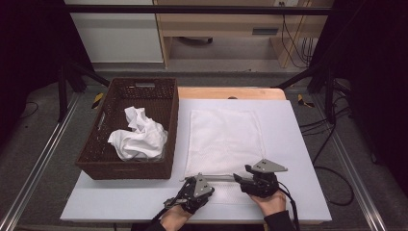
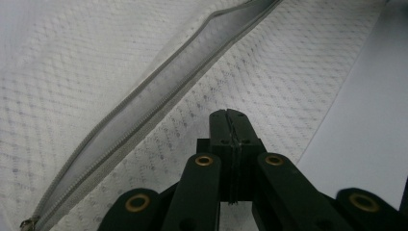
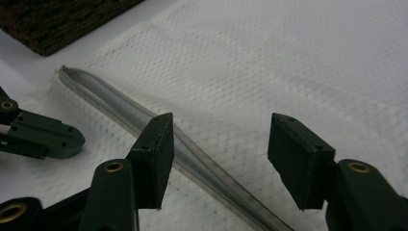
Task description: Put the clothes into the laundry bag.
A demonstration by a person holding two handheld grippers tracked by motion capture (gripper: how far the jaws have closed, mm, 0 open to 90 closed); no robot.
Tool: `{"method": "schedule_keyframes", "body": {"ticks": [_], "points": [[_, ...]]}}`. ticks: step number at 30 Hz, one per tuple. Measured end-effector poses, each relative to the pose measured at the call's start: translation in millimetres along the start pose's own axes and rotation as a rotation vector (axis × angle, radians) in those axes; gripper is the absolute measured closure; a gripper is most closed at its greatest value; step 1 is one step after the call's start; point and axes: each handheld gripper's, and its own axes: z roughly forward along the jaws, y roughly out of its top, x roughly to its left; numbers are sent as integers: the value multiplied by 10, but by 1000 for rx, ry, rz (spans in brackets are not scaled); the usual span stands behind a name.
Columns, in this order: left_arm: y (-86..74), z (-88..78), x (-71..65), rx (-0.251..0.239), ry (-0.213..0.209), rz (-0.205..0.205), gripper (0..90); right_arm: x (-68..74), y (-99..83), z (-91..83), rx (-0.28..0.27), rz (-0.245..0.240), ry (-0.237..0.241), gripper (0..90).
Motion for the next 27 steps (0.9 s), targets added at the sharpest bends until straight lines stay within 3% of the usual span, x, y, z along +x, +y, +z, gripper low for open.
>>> {"method": "schedule_keyframes", "body": {"ticks": [7,17,27], "points": [[-34,0,2,-20,-2,-3,890,91,-43,121,68,-58,21,502],[-40,2,10,-24,-4,-13,889,97,-66,222,120,-81,7,557],[-39,3,21,-24,-14,-26,889,77,-36,269,102,-85,-25,652]]}}
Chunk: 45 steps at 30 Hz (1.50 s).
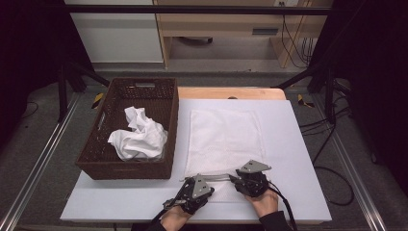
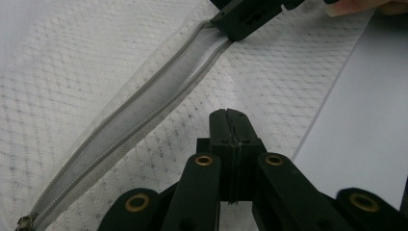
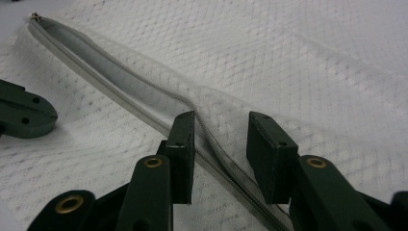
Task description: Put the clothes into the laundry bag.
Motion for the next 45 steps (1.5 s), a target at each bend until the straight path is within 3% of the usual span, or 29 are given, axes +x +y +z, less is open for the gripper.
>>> {"method": "schedule_keyframes", "body": {"ticks": [4,10,12,17,21,26,30,34,39,45], "points": [[1,-4,-7,4,5,8,888,-11,23,11,3,-6,-26,663],[1,-1,-2,1,1,0,889,32,42,28,30,-29,1,682],[4,-3,-3,5,3,1,888,26,46,33,34,-13,5,713],[5,-3,-4,5,0,-1,886,50,64,34,48,-47,-6,875],[11,-6,-5,8,3,7,877,43,80,28,60,-26,-6,888],[73,-60,8,6,3,3,805,16,111,-50,13,-8,-6,889],[188,-168,48,-34,25,10,684,11,150,-121,-44,-1,-9,890],[325,-206,127,-40,81,31,540,7,176,-173,-68,2,-9,890],[491,-41,219,-18,124,38,536,-7,192,-216,-95,0,-7,890],[567,193,257,27,170,63,556,-9,202,-226,-102,-4,-4,892]]}}
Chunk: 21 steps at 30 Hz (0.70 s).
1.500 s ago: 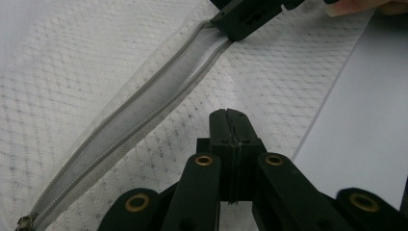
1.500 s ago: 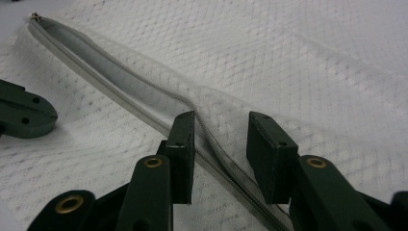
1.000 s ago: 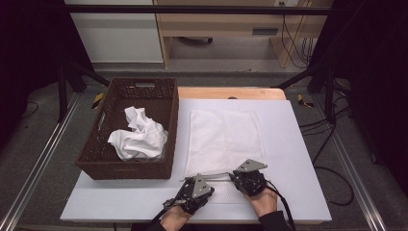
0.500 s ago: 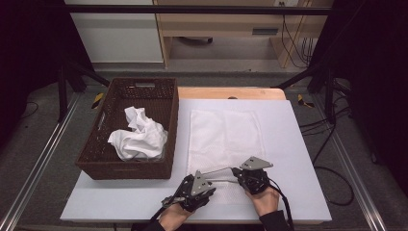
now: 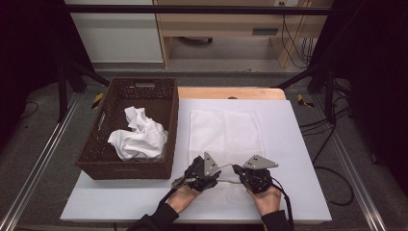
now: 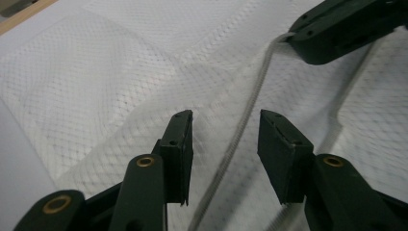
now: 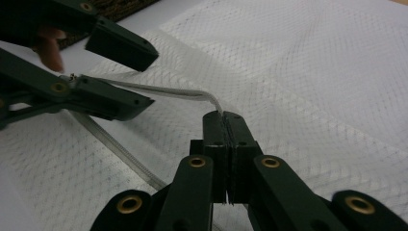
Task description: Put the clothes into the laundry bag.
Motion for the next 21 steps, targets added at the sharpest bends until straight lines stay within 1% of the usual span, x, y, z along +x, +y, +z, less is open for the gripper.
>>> {"method": "schedule_keyframes", "body": {"ticks": [2,4,5,6,8,9,11,12,13,15,16,17,19,20,21], "points": [[6,53,-14,6,7,6,590,-1,3,-2,3,3,6,892],[4,87,-28,8,17,16,664,1,5,-5,2,7,8,892],[2,95,-31,7,13,17,706,2,6,-5,2,7,8,892],[2,96,-34,7,18,21,758,1,6,-4,3,6,10,892],[2,90,-30,-2,15,20,829,2,4,3,5,1,10,891],[5,79,-25,-1,12,22,857,3,3,6,8,3,13,891],[6,62,-17,-14,14,18,869,6,2,9,6,3,15,879],[5,56,-10,-19,14,13,870,9,2,7,3,2,16,851],[6,43,0,-20,17,13,871,9,1,5,-5,-2,17,796],[9,29,23,-28,11,-3,871,19,2,-1,-14,-5,5,697],[11,21,32,-34,14,-7,871,26,-1,-2,-19,-9,-5,633],[14,9,40,-36,11,-8,871,32,-7,-1,-26,-17,-16,606],[20,-17,51,-48,8,-17,871,40,-16,13,-4,-17,-20,581],[23,-32,56,-54,5,-20,870,43,-24,30,-3,-26,-28,550],[26,-47,61,-60,1,-26,870,50,-28,50,12,-30,-35,541]]}}
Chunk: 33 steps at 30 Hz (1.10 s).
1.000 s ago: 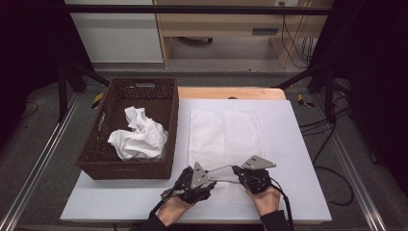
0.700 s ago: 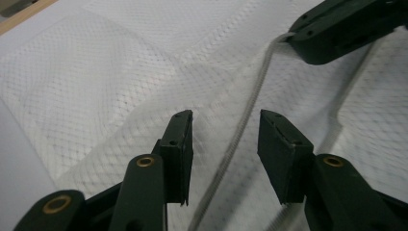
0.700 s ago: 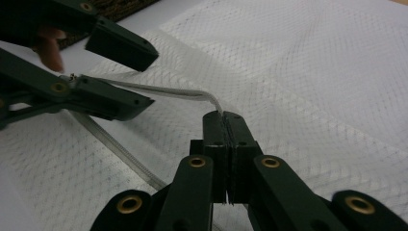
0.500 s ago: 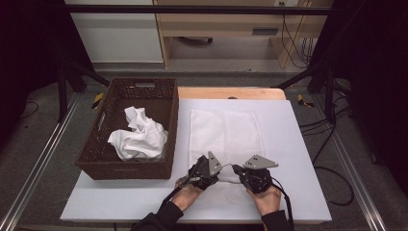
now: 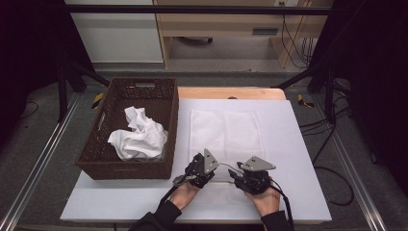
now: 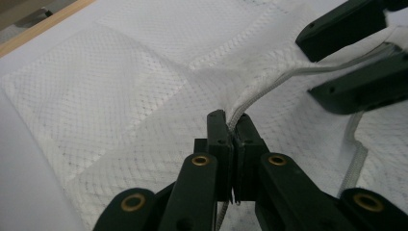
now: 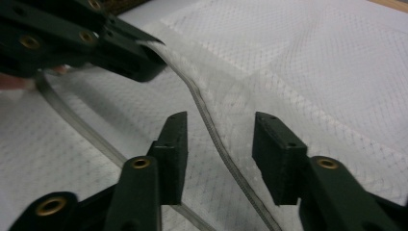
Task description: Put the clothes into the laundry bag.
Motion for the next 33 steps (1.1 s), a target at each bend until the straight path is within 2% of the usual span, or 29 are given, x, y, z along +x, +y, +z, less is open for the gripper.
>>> {"method": "schedule_keyframes", "body": {"ticks": [2,4,8,11,12,15,17,21,24,27,30,33], "points": [[4,-20,-1,-11,-16,-11,868,9,-7,39,15,-15,-28,553],[-1,-25,-18,-7,-23,2,862,6,5,70,27,-4,-40,610],[-44,-12,-54,-7,-36,7,852,-20,18,100,40,3,-67,768],[-48,3,-68,-5,-47,-3,847,-34,23,100,40,9,-56,879],[-44,1,-74,-6,-47,0,840,-40,28,103,37,6,-54,882],[-27,-59,-83,-13,-45,3,788,-49,39,99,32,36,-44,885],[-12,-160,-88,-25,-41,-8,738,-56,43,87,29,53,-40,886],[-25,-416,-128,-67,-16,4,715,-69,50,57,9,54,-36,885],[-116,-527,-184,-55,-84,-18,758,-70,58,34,-12,71,-33,885],[-283,-521,-261,-13,-135,-34,829,-70,70,-10,-40,88,-23,886],[-436,-442,-327,44,-124,-21,867,-79,87,-45,-61,87,-21,886],[-531,-354,-317,83,-126,-43,886,-77,103,-67,-73,97,-26,885]]}}
